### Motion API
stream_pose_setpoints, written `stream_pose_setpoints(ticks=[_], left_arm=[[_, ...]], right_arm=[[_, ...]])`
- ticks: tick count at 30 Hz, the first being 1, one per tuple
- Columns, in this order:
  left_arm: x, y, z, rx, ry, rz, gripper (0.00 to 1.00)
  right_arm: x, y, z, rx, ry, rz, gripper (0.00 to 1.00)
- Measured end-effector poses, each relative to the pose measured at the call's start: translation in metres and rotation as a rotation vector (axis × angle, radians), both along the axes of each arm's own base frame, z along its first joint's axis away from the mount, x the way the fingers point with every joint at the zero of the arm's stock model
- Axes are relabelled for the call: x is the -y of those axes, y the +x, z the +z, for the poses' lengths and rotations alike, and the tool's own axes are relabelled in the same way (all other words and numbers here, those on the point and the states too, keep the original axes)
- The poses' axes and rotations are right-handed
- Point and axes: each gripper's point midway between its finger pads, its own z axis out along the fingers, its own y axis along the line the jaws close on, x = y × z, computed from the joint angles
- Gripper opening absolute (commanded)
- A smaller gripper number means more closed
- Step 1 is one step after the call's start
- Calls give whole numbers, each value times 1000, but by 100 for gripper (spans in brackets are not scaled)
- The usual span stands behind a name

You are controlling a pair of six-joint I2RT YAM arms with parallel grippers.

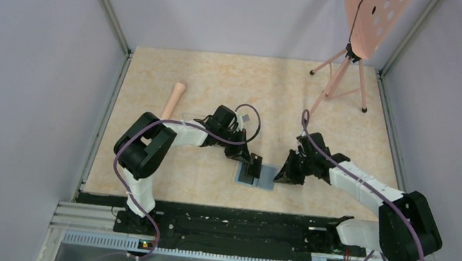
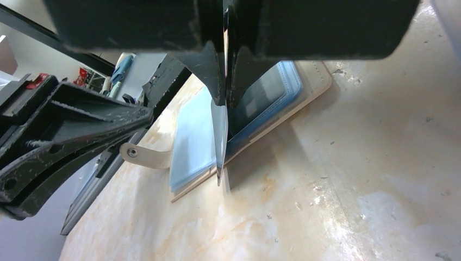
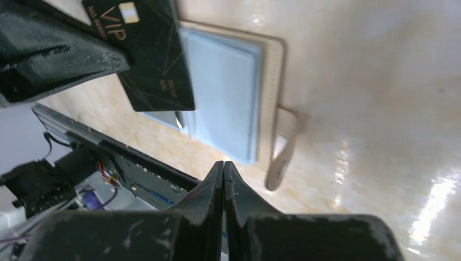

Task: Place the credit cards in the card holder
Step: Insert the credit card into the card holder.

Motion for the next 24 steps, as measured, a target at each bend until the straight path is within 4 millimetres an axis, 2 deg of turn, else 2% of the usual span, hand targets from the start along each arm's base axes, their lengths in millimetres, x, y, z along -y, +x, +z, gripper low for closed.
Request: stream_pose_setpoints(ticks=[4,10,24], left_arm=[[1,-1,0,0,26,-7,0],[0,-6,-2,-12,56,-12,0],[4,-14,5,-68,22,-24,0]], right_arm=[[14,1,-7,-8,-13,-49,0],[25,-15,-32,-110,-68,-64,0],[15,-15,-37,-149,-25,-53,0]])
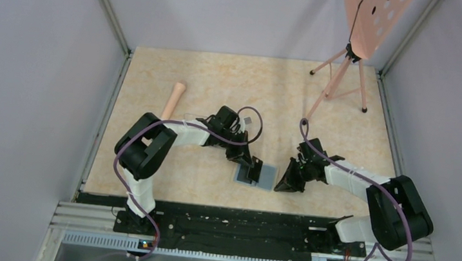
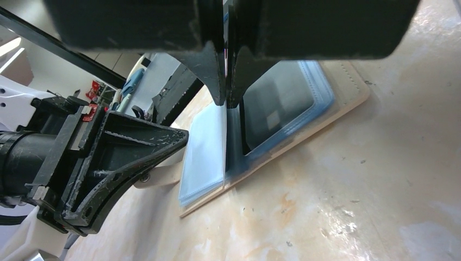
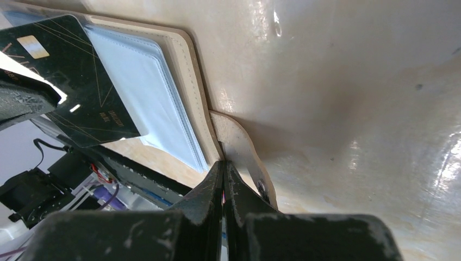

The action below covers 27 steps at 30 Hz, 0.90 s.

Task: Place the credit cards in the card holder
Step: Insert the credit card into the card holder.

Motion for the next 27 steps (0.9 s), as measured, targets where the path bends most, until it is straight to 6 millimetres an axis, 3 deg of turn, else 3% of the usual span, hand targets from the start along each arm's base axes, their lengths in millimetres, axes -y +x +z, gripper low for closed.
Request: stream_pose_setpoints(ticks=[27], left_arm=[[2,-17,0,-65,97,-54,0]], right_arm=[[-6,0,0,-7,32,15,0]])
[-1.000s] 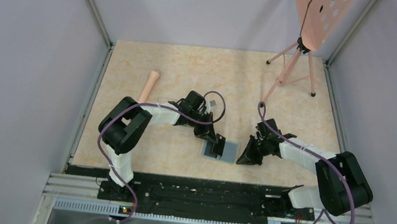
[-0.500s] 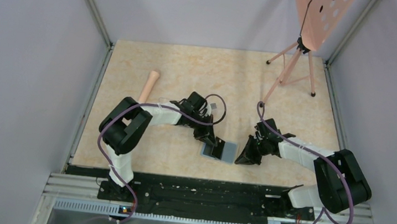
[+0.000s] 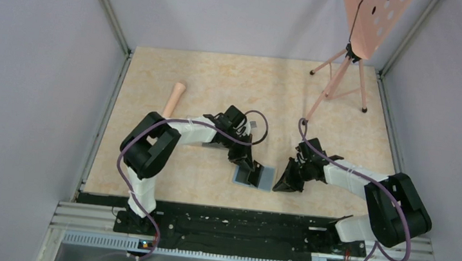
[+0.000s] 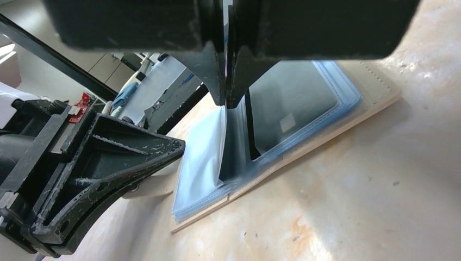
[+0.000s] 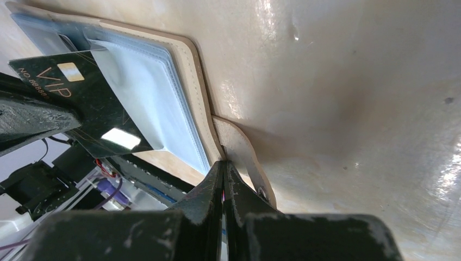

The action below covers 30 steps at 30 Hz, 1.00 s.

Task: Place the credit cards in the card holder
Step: Insert the credit card into the card holder.

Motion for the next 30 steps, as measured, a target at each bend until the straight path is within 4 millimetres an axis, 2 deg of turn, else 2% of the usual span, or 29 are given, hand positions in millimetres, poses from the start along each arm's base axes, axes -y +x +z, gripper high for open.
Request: stream_pose_setpoints(ticks=[3,10,16,18,19,25,30], left_arm=[[4,1,-2,1,10,-15,3],[1,2,-5,41,123,-48,35],[-10,-1,-11,89,246,-77,48],[-14,-1,-11,100,276,-85,59],[-14,-2,-11,105,283,-92,60],[-13,-5,-9,130,309,-121,56],[-11,-7,-12,125,320,-144,47]], right_arm=[[-1,0,0,-3,4,2,0],[-1,-1,0,-4,7,5,0],[-1,-1,0,0,8,10,0],[-1,-1,0,1,8,11,0],[-1,-1,0,0,9,11,0],[-2,0,0,1,12,12,0],[-3,0,0,2,19,14,0]])
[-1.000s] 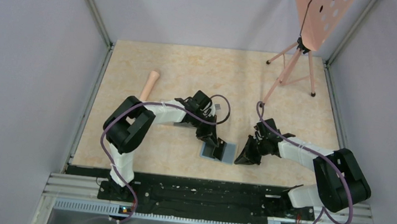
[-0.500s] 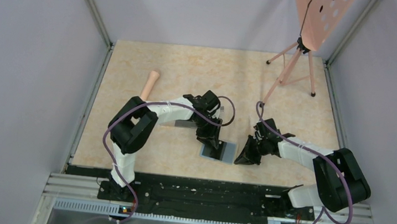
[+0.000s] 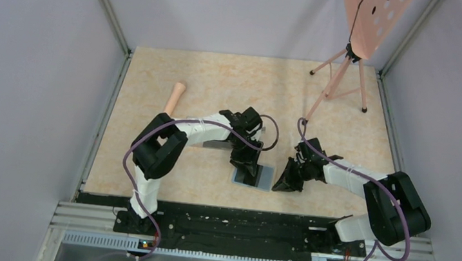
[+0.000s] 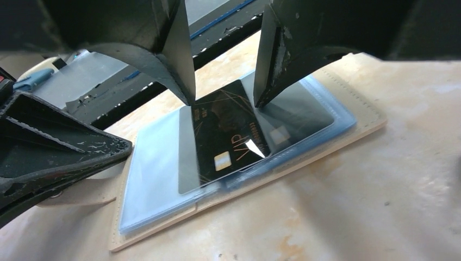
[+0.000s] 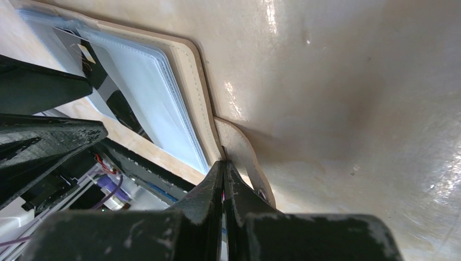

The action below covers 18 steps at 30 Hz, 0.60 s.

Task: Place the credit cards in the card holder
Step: Insert the credit card into the card holder.

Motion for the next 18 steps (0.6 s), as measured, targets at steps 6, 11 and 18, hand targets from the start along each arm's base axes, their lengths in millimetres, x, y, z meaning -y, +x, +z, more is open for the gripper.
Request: stream_pose_setpoints(ticks=[6,11,18], left_arm=[[12,-10,-1,-39,-33,-35,44],[28,-18,4,-68,-94,-64,44],[41,-19,10,-58,-151,-89,48]], right_arm=[[0,0,0,0,1,1,0],[-1,0,0,-1,6,5,0],[-1,0,0,5,9,15,0]])
